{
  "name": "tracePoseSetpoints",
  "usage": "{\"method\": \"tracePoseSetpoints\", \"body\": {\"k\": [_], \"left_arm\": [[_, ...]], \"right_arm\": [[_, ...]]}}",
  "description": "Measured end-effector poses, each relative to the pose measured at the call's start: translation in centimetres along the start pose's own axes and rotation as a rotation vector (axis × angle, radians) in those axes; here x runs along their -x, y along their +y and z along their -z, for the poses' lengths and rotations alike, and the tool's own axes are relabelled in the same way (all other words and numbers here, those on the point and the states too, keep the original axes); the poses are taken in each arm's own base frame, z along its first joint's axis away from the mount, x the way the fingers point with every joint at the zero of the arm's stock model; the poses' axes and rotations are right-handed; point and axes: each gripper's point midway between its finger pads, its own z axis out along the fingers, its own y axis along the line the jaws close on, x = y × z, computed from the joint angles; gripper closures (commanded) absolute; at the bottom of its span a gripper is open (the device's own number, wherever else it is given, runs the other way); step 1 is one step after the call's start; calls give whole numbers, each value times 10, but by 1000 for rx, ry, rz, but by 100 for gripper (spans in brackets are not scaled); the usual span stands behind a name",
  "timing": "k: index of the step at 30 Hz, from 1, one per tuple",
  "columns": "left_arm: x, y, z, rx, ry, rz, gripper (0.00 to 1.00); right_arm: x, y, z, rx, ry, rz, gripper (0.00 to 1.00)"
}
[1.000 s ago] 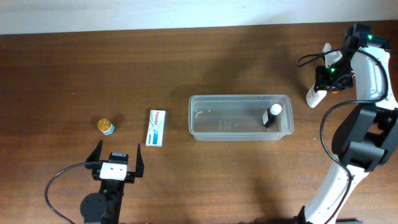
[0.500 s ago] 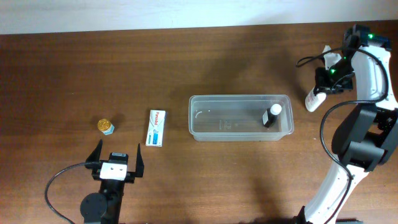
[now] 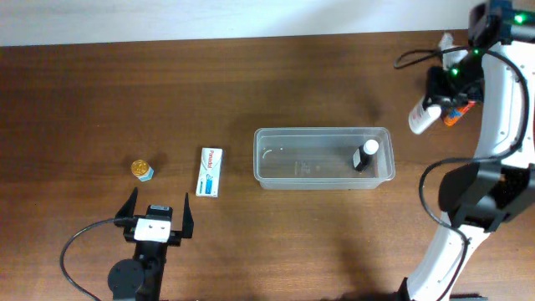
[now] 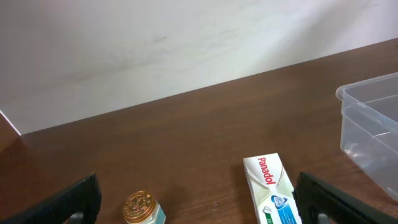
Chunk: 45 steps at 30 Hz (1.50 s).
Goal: Pack container
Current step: 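Carry the lotion bottle into the container and release it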
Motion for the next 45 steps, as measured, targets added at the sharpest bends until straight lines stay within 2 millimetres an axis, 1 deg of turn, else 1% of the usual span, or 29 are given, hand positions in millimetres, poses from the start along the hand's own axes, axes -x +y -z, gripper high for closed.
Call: {"method": "tracePoseSetpoints", "body": {"k": [2, 5, 6, 10, 12, 13, 15, 17, 18, 20, 22, 26, 30, 36, 42, 43, 45], "left_arm": [[0, 0, 0, 0, 0, 0, 1], [0, 0, 0, 0, 0, 0, 1], [0, 0, 0, 0, 0, 0, 1], [0, 0, 0, 0, 0, 0, 1], [0, 0, 0, 0, 0, 0, 0], [0, 0, 0, 0, 0, 0, 1], [0, 0, 0, 0, 0, 0, 1], [0, 0, 0, 0, 0, 0, 0], [0, 0, 0, 0, 0, 0, 1], [0, 0, 0, 0, 0, 0, 1], [0, 0, 0, 0, 0, 0, 1], [0, 0, 0, 0, 0, 0, 1], [0, 0, 0, 0, 0, 0, 0], [0, 0, 0, 0, 0, 0, 0], [0, 0, 0, 0, 0, 0, 1], [0, 0, 0, 0, 0, 0, 1], [0, 0, 0, 0, 0, 0, 0]], "right_arm": [[0, 17, 13, 1, -34, 13, 84], [-2, 45, 25, 11, -64, 39, 84], [-3, 56, 31, 17, -78, 51, 84], [-12, 88, 52, 31, -129, 83, 84], [-23, 104, 64, 40, -150, 99, 84], [-27, 109, 68, 43, -156, 101, 84], [-47, 122, 75, 47, -151, 107, 84], [-67, 131, 76, 53, -127, 108, 84], [-78, 135, 73, 55, -103, 105, 84], [-93, 140, 63, 50, -56, 104, 84], [-102, 146, 48, 43, -11, 112, 84], [-92, 163, 17, 51, -23, 139, 83], [-90, 168, -4, 53, -18, 138, 83], [-88, 166, -36, 52, -11, 128, 83], [-87, 156, -55, 4, -10, 104, 83], [-87, 155, -58, -4, -11, 103, 80], [-86, 153, -64, -13, -18, 99, 78]]}}
